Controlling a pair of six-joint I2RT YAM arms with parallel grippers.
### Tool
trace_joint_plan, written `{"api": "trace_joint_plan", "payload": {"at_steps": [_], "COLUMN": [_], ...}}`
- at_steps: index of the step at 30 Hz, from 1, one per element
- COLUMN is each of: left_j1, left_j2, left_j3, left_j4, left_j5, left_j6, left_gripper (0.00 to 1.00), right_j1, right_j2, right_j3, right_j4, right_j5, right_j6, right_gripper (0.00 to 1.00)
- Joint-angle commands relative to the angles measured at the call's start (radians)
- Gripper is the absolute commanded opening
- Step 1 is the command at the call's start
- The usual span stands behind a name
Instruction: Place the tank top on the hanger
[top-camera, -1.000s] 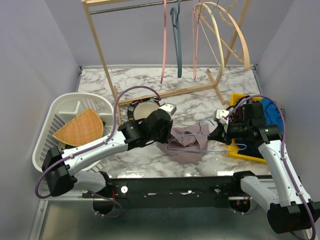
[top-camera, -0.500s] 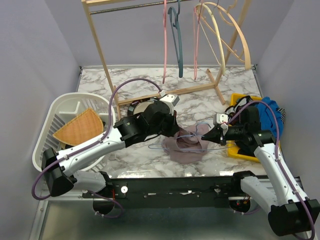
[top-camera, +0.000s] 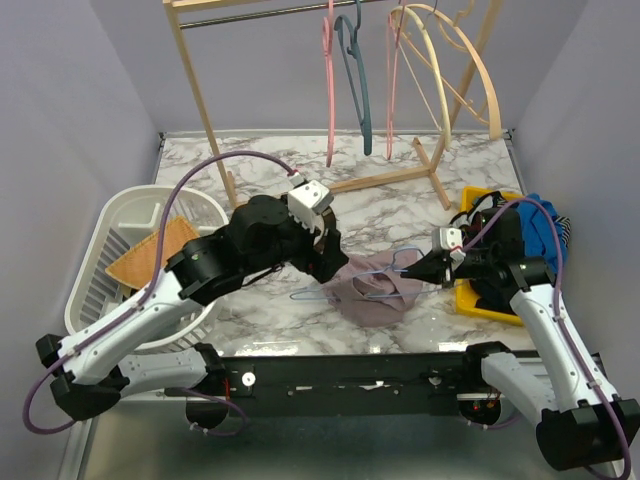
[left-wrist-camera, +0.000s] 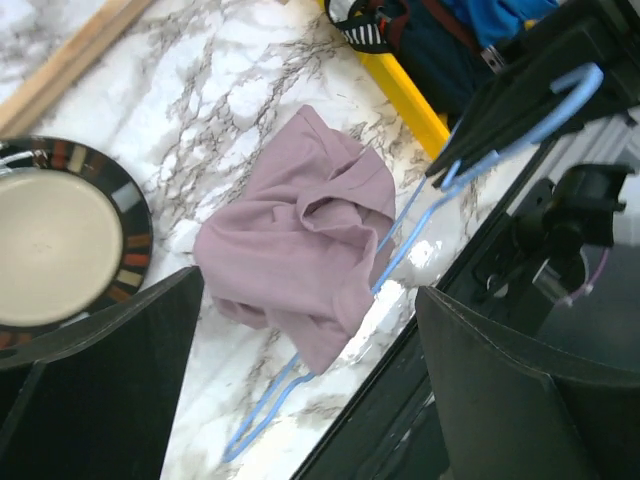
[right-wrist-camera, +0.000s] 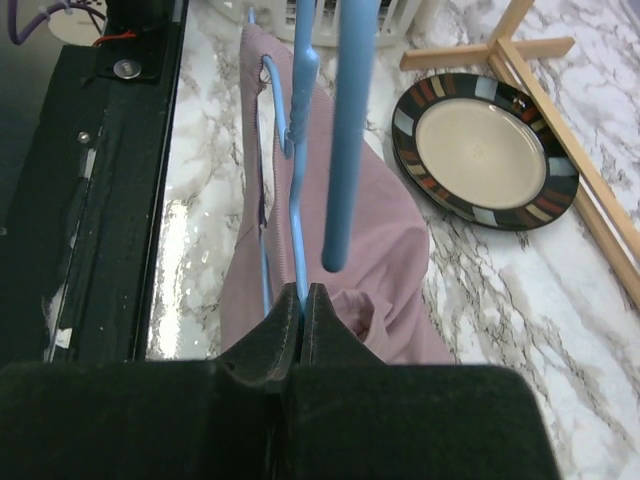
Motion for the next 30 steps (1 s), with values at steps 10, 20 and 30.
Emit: {"api": "trace_joint_plan", "payload": {"at_steps": [10, 20, 30], "left_j1": [-0.006, -0.035, -0.035], "left_j2": [0.061, 0.216, 0.123], "left_j3": [-0.133, -0.11, -0.282], "left_j4": [0.079, 0.102, 0.182], "left_j5": [0.362, 0.267, 0.232], "left_j6": [0.42, 0.437, 0.389], "left_gripper": [0.98, 0.76, 0.3], "right_j1": [0.014, 0.014, 0.013], "right_j2": [0.085, 0.1, 0.108], "right_j3": [0.097, 0.082, 0.077], "right_j4": [-0.249, -0.203, -0.2], "right_j5": [-0.031, -0.017, -0.008], "right_j6": [-0.225, -0.153, -0.133], "right_gripper": [0.01, 0.01, 0.01]}}
